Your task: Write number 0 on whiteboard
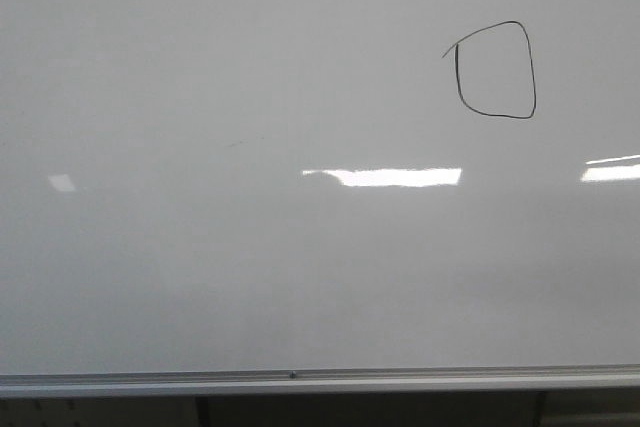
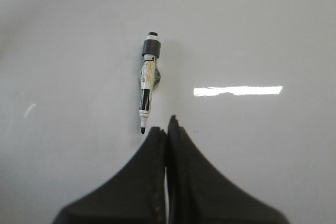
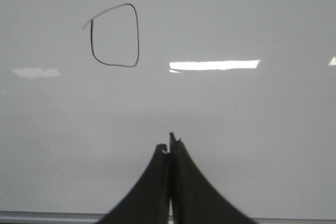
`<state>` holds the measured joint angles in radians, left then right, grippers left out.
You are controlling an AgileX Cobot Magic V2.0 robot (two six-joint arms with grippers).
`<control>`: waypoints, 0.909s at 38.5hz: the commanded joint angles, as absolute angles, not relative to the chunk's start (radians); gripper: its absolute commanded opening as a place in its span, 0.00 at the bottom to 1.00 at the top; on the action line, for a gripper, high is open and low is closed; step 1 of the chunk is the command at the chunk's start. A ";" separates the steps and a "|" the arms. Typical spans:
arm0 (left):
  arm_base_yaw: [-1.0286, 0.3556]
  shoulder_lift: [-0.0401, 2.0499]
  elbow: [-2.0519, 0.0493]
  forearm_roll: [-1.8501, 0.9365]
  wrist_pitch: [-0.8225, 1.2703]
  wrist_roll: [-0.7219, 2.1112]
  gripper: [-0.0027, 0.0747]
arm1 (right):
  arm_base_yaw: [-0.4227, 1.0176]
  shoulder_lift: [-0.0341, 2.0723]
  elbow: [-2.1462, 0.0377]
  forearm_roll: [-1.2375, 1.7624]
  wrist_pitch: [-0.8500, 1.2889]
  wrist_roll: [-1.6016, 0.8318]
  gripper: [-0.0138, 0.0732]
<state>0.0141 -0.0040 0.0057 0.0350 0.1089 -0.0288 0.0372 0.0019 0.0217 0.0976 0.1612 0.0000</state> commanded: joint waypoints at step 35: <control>0.010 -0.022 0.029 0.034 0.023 -0.037 0.01 | 0.018 -0.026 0.028 0.043 0.147 0.000 0.08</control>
<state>0.0141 -0.0040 0.0057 0.0350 0.1073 -0.0288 0.0260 -0.0100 0.0277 0.0507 0.2179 0.0000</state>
